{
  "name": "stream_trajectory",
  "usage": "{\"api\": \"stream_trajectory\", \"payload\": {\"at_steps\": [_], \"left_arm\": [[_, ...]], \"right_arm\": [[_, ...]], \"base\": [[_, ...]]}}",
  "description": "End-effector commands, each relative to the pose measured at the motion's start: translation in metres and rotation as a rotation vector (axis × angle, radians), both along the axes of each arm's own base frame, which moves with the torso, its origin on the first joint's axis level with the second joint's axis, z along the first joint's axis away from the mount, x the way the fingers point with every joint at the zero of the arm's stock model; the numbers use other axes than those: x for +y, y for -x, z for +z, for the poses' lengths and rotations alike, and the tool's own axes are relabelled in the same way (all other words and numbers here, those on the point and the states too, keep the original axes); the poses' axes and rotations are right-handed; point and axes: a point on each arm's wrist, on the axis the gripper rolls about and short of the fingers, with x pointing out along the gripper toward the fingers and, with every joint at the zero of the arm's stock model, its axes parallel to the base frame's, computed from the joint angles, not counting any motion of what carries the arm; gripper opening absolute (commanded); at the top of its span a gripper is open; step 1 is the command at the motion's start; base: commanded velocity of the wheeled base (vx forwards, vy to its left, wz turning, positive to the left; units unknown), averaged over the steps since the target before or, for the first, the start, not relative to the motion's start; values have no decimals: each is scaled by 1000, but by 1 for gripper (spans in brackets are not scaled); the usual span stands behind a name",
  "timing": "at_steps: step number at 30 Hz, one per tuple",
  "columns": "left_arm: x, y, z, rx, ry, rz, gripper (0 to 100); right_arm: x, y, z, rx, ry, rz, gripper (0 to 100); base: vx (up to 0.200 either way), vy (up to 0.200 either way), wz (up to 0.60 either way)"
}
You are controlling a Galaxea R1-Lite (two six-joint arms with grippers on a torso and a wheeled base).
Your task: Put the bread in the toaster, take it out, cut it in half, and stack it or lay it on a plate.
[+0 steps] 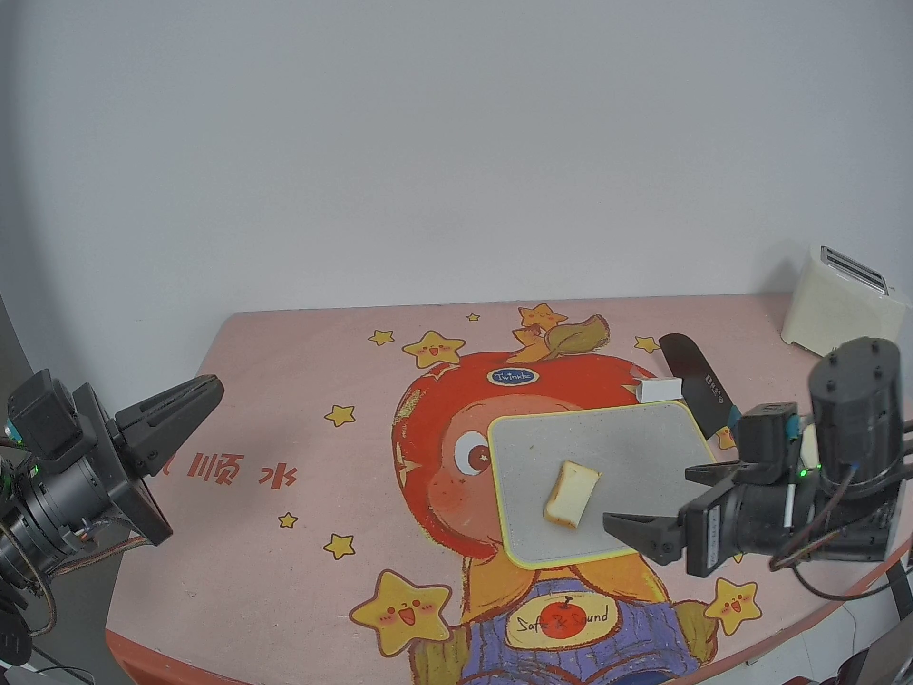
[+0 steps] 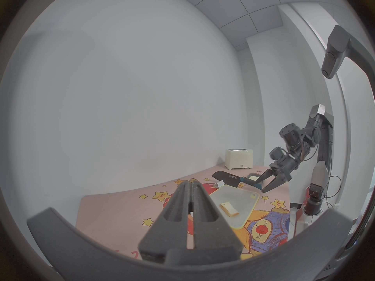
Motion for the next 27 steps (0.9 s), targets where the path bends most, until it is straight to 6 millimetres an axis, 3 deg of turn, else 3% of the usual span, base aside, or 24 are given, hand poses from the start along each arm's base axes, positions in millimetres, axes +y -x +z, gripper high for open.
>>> {"api": "stream_trajectory", "payload": {"at_steps": [1,7,9,18,27], "left_arm": [[0,0,-1,3,-2,1,0],[0,1,-1,1,-1,0,0],[0,1,-1,3,-2,0,0],[1,2,-2,6,-5,0,0],[0,2,-3,9,-7,-1,0]], "right_arm": [[33,-30,-23,53,77,-17,100],[58,-34,-34,57,125,7,100],[68,-38,-51,55,190,-22,100],[94,-49,-63,75,166,-53,100],[102,-52,-70,93,154,-65,100]], "base": [[0,0,0],[0,0,0],[0,0,0],[0,0,0],[0,0,0]]}}
